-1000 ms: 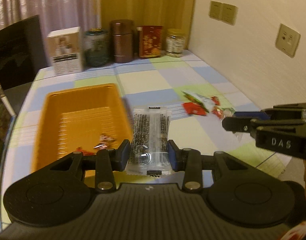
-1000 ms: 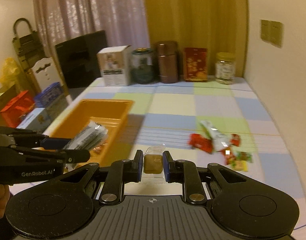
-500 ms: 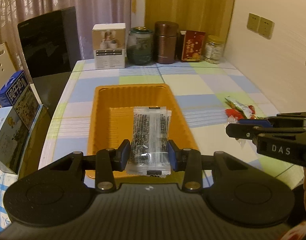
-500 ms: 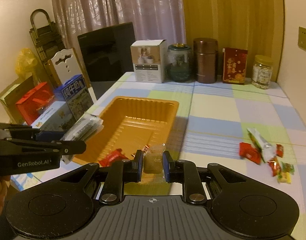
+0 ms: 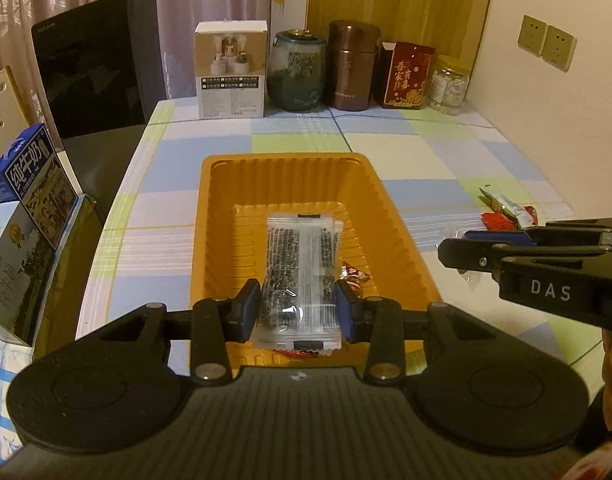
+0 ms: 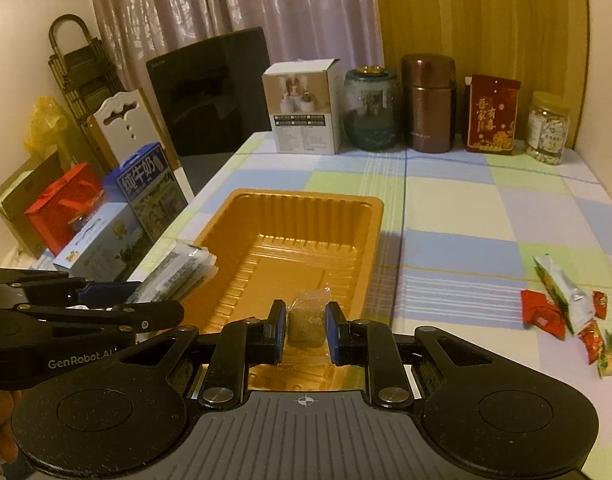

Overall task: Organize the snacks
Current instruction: 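Open left tool to drop seaweed packet while right tool releases square candy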

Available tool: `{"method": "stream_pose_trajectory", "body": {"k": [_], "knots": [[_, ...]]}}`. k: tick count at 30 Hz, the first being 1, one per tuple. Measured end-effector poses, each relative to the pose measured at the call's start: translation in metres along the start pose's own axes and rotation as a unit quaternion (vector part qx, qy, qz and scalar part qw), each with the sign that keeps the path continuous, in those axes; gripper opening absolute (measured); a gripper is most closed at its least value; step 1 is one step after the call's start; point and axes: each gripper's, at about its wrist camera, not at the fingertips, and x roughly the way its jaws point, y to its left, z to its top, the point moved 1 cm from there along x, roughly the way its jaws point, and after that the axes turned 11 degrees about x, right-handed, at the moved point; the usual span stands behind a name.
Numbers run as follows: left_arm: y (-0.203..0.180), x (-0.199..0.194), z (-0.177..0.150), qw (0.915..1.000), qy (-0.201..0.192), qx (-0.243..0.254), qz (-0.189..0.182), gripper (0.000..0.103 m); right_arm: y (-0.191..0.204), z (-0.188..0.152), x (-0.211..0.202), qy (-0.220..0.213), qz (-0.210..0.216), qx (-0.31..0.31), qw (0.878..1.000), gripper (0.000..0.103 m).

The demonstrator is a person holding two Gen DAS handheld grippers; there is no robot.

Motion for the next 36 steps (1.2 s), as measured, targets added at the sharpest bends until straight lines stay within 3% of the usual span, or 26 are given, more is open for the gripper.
{"method": "stream_pose_trajectory", "body": {"k": [14, 36], "knots": [[0.016, 0.033, 0.0, 0.9998, 0.014, -0.01, -0.011, 0.038, 0.001, 0.001, 0.027, 0.014, -0.003, 0.002, 1.0, 0.021], [0.027, 0.016, -0.006, 0.9998, 0.004, -0.021, 0.006, 0.039, 0.007, -0.001, 0.031, 0.016, 0.011, 0.01, 1.0, 0.021]]}}
